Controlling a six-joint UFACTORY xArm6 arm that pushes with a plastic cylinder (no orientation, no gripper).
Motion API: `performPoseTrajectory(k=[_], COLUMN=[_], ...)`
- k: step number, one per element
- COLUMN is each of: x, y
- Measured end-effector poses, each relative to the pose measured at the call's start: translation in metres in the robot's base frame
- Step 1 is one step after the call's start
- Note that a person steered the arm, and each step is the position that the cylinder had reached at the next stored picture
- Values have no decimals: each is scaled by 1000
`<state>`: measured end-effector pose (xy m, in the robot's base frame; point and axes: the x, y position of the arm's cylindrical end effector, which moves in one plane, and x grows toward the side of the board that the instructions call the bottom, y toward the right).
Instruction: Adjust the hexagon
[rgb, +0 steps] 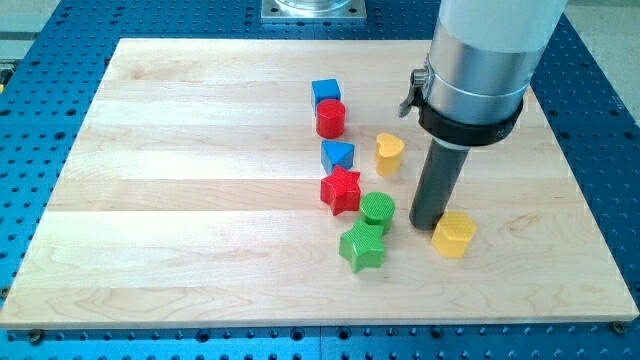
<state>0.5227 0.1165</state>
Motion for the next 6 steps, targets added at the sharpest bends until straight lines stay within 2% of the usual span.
performPoseTrajectory(k=[1,2,3,4,5,6], x=[45,41,58,96,91,84], y=[41,52,29,20,65,77])
